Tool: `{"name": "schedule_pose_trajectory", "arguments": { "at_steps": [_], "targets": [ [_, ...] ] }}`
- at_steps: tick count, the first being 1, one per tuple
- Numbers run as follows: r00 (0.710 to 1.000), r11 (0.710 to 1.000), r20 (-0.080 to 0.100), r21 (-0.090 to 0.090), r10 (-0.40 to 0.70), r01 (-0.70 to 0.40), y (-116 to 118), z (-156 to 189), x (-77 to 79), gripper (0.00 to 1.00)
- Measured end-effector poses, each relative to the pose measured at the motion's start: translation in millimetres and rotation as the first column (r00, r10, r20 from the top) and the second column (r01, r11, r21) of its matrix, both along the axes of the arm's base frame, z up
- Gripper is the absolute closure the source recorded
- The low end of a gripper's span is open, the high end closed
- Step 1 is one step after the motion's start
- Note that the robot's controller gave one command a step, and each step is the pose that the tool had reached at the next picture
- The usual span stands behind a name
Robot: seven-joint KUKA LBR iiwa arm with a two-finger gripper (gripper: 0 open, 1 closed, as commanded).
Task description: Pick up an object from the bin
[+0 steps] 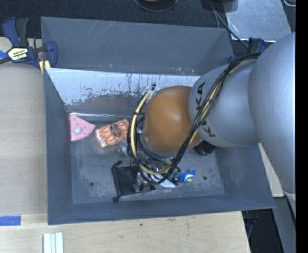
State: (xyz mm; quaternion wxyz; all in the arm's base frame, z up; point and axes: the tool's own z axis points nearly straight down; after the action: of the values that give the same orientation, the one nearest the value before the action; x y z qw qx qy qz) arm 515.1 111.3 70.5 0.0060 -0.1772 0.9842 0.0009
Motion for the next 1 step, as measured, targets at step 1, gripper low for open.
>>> {"name": "schedule_pose_trajectory", "arguments": {
  "at_steps": [1],
  "targets": [
    [0.934,0.934,-0.012,-0.005,-0.358,0.358,-2.7,-1.0,6.4,1.0]
  ]
}}
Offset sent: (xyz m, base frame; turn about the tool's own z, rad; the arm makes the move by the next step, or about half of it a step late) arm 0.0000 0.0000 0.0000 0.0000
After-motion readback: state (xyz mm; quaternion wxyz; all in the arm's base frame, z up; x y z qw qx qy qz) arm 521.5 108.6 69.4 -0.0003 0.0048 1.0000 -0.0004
